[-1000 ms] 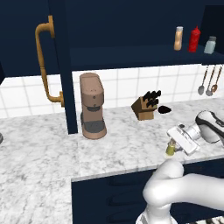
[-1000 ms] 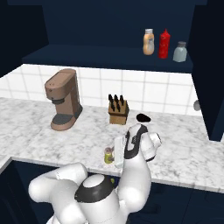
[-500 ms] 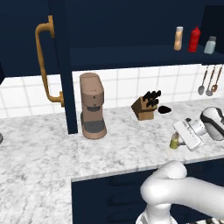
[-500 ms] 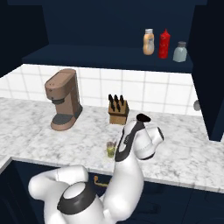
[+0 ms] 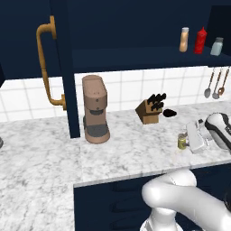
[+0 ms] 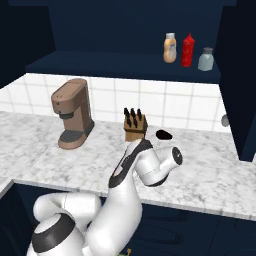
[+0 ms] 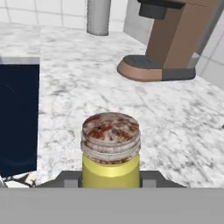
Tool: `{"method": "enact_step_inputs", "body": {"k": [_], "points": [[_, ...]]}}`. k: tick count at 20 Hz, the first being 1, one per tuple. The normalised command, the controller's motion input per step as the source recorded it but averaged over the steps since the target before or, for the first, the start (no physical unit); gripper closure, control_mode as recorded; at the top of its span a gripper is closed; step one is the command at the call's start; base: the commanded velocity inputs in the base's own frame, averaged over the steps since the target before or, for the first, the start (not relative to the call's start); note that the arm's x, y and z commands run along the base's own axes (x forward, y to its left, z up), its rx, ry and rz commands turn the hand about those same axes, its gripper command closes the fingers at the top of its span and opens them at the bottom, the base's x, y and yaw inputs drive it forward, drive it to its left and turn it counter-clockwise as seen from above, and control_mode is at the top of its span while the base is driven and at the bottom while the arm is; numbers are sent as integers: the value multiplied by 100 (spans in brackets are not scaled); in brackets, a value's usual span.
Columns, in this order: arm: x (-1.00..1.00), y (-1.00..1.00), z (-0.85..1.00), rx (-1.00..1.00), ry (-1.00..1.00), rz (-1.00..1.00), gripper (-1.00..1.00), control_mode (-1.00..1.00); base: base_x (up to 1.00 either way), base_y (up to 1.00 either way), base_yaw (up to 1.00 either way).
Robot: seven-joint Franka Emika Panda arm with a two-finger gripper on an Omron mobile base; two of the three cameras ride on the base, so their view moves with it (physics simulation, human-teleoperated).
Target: Put the shaker and condiment bottle from the counter next to their counterparts in the cabinet.
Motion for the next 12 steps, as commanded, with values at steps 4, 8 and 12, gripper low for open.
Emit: {"method": "enact_step_inputs", "body": {"k": [4, 8, 12], "points": [[-2, -6, 25, -9, -7, -39, 100, -100, 0, 0, 0], [-1, -6, 34, -11, -11, -40, 100, -100, 0, 0, 0], [0, -5, 37, -12, -15, -42, 100, -100, 0, 0, 0]]}}
